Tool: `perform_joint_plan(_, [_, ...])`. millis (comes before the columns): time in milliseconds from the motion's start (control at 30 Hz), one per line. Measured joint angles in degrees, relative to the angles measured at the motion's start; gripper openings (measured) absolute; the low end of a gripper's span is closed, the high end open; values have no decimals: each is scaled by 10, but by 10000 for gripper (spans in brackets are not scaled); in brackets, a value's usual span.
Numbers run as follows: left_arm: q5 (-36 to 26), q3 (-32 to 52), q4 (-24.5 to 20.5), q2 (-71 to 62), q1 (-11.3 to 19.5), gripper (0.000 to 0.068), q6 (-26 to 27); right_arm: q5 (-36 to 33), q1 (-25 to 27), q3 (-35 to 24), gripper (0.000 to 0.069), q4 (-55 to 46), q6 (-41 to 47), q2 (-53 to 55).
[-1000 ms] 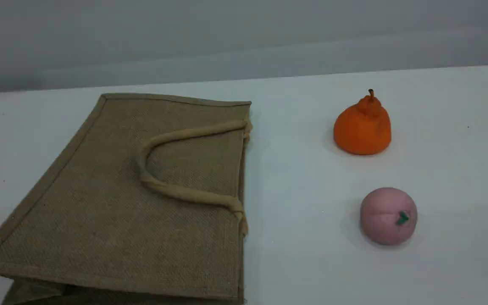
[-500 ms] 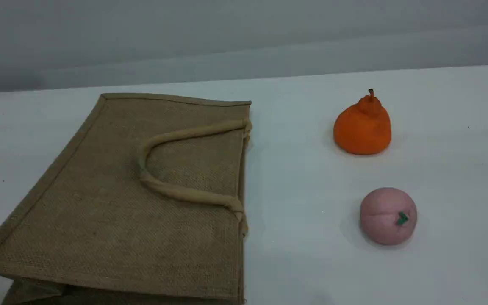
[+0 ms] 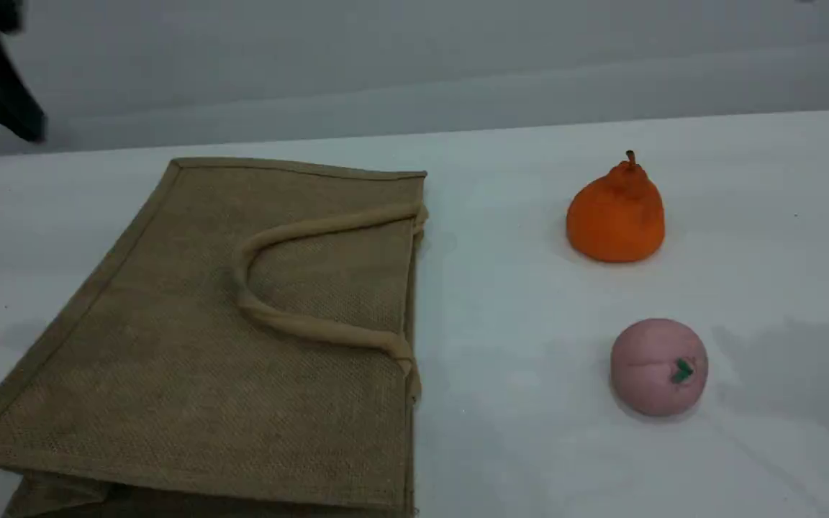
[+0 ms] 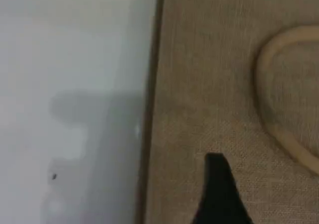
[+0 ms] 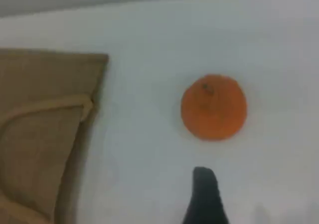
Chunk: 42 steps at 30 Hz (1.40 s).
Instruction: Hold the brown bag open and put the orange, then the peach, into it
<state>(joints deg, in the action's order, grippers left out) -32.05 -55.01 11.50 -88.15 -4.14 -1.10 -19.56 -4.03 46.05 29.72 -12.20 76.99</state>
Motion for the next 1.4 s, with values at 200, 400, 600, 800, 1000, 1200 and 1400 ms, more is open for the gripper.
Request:
perform_joint_plan(200, [-1, -50, 94, -116, 0, 412, 87, 4, 0, 38, 446, 24, -1, 100])
perform_joint_plan(400, [-3, -106, 140, -227, -9, 412, 123, 8, 0, 43, 446, 27, -1, 130])
perform_joint_plan(600, [-5, -181, 142, -314, -39, 412, 127, 8, 0, 43, 446, 27, -1, 130])
perform_joint_plan(800, [-22, -253, 141, -381, -55, 412, 125, 7, 0, 43, 446, 27, -1, 130])
perform_joint_plan(1000, [-28, -297, 134, -430, -60, 412, 106, 7, 0, 43, 446, 27, -5, 129])
perform_joint_plan(1200, [-28, -299, 120, -445, -64, 374, 94, 7, 0, 43, 446, 27, -5, 129])
perform_joint_plan(1400, [-32, -299, 125, -447, -70, 214, 91, 7, 0, 43, 446, 27, -5, 129])
